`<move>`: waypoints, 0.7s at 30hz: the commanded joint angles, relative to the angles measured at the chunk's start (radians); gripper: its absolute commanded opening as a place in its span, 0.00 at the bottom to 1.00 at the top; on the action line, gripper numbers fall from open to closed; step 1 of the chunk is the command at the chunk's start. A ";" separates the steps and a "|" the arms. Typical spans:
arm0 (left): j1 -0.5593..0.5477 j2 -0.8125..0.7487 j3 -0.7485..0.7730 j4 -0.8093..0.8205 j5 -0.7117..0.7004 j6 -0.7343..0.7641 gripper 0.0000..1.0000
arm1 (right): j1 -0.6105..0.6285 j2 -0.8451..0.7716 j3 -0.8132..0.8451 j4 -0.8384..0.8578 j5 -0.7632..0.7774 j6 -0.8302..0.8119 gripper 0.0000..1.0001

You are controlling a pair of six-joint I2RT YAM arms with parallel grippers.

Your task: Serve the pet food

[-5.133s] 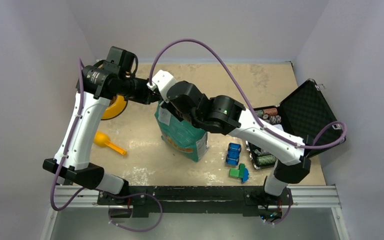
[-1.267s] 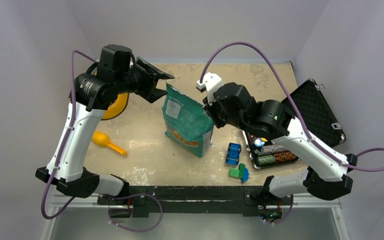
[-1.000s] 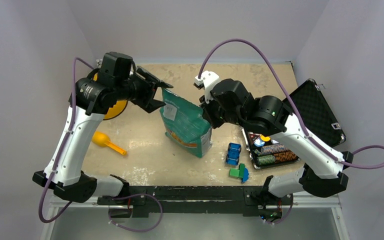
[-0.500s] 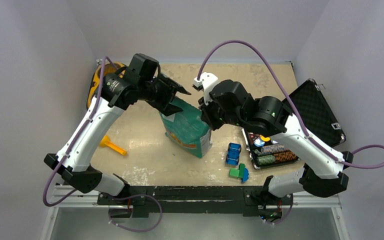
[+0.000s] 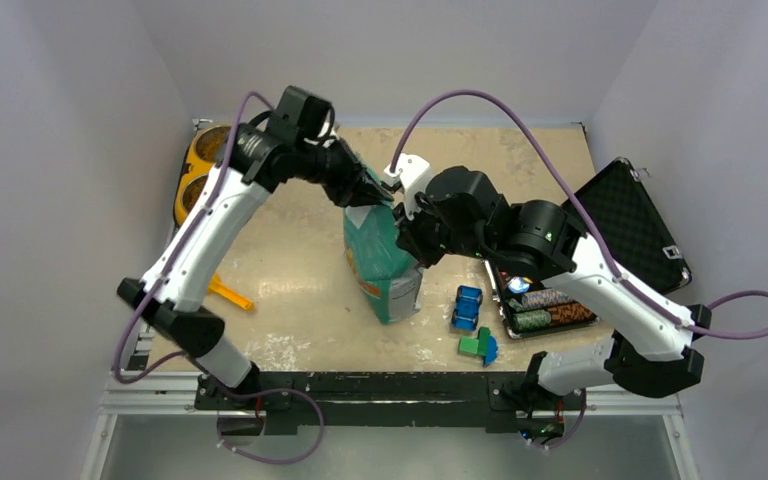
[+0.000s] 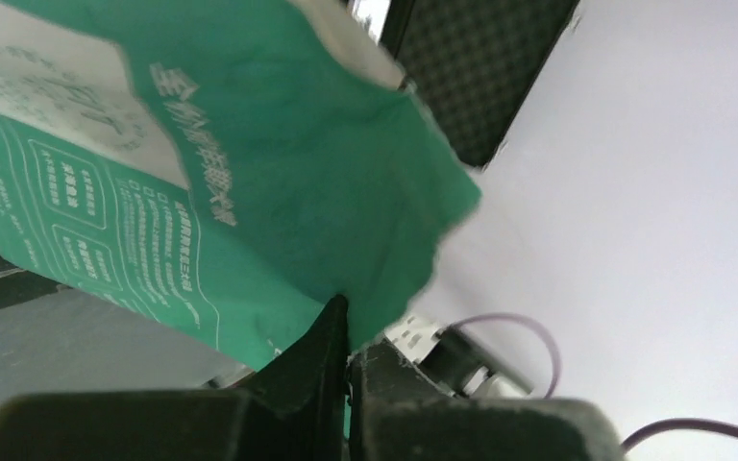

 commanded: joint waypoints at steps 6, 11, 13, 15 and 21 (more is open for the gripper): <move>0.068 0.372 0.633 -0.028 0.572 0.502 0.00 | 0.031 0.020 0.100 0.325 -0.424 -0.041 0.38; 0.072 0.246 0.439 -0.012 0.619 0.660 0.00 | -0.081 -0.166 -0.089 0.447 -0.426 -0.054 0.72; 0.065 0.228 0.434 -0.047 0.618 0.707 0.00 | -0.189 -0.251 -0.192 0.517 -0.457 -0.034 0.74; 0.063 0.210 0.427 -0.060 0.609 0.723 0.00 | -0.287 -0.303 -0.266 0.575 -0.467 -0.039 0.74; 0.055 0.179 0.407 -0.009 0.602 0.674 0.00 | -0.551 -0.280 -0.425 0.816 -0.752 -0.009 0.76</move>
